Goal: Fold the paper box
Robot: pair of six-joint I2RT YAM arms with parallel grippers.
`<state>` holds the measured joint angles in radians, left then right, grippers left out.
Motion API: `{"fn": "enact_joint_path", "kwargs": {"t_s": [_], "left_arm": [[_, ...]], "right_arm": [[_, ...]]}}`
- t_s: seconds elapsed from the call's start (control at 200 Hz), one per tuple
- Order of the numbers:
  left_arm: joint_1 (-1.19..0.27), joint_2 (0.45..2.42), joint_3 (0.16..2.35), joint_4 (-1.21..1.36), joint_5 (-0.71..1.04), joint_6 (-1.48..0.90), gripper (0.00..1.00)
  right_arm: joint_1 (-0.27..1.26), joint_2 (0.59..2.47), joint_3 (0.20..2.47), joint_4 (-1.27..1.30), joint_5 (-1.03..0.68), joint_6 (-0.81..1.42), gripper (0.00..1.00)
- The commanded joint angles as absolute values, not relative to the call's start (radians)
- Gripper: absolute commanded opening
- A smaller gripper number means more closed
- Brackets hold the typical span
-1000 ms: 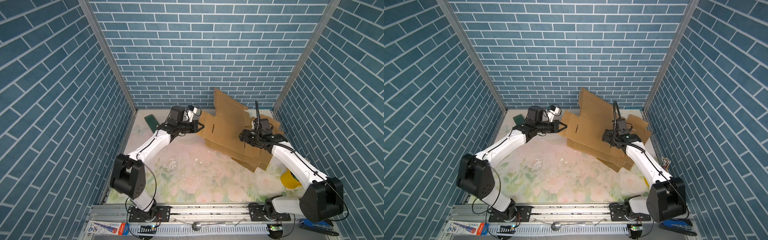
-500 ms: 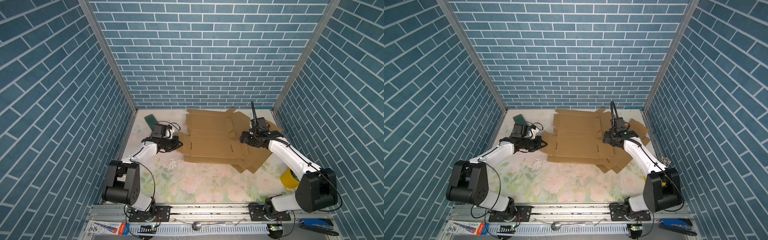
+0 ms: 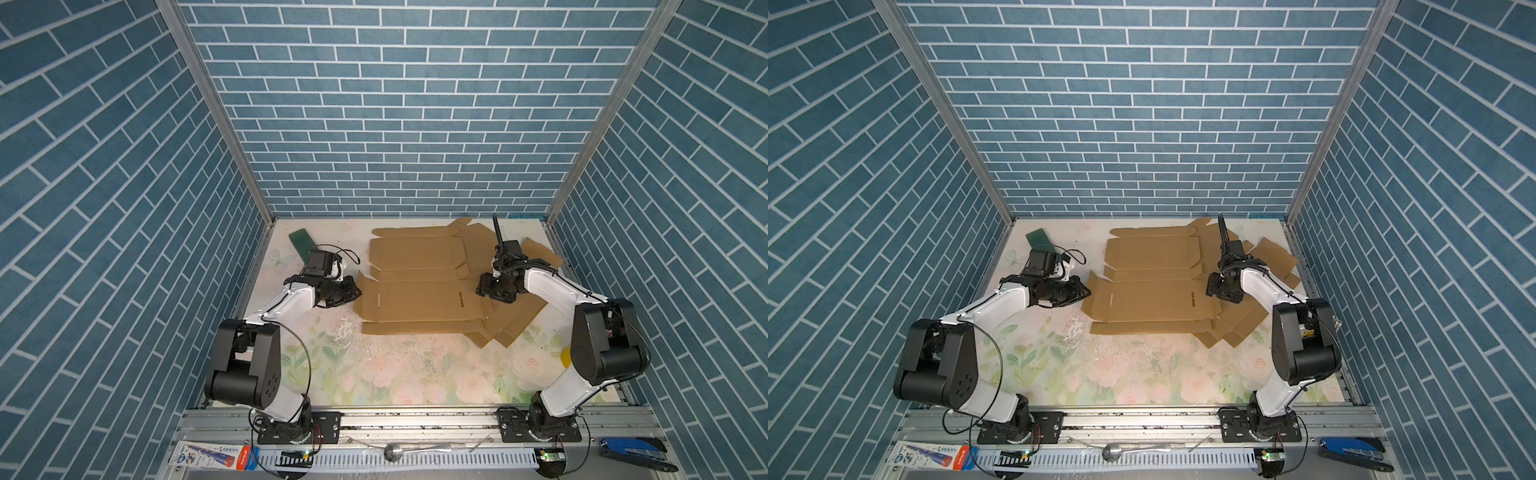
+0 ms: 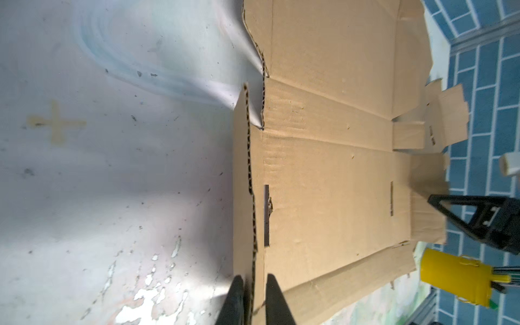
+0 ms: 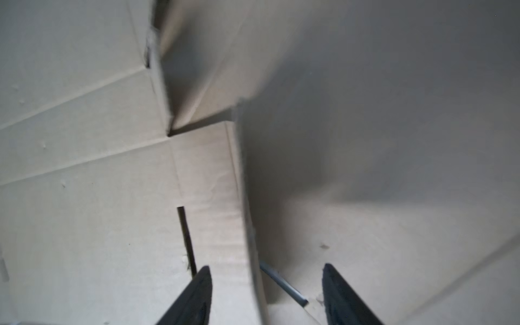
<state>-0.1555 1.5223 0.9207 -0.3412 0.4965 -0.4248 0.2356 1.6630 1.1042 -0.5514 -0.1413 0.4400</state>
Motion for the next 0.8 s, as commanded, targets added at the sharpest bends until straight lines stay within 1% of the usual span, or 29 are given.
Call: {"fn": "enact_joint_path", "kwargs": {"t_s": [0.0, 0.12, 0.28, 0.47, 0.59, 0.795], "left_arm": [[-0.155, 1.506, 0.951, -0.405, 0.425, -0.403, 0.28], [-0.155, 1.49, 0.975, -0.439, 0.387, -0.396, 0.35], [-0.156, 1.45, 1.008, -0.488, 0.334, -0.375, 0.36], [-0.16, 1.376, 1.049, -0.557, 0.272, -0.345, 0.39], [-0.183, 1.345, 1.062, -0.566, 0.262, -0.339, 0.39], [-0.241, 1.348, 1.097, -0.558, 0.275, -0.345, 0.41]], "right_arm": [[0.239, 1.676, 1.094, -0.523, -0.194, 0.43, 0.54], [0.239, 1.696, 1.094, -0.516, -0.208, 0.431, 0.45], [0.239, 1.695, 1.088, -0.489, -0.248, 0.45, 0.31], [0.24, 1.655, 1.086, -0.48, -0.298, 0.485, 0.19], [0.241, 1.616, 1.085, -0.486, -0.337, 0.521, 0.13], [0.242, 1.525, 1.041, -0.437, -0.421, 0.643, 0.1]]}}
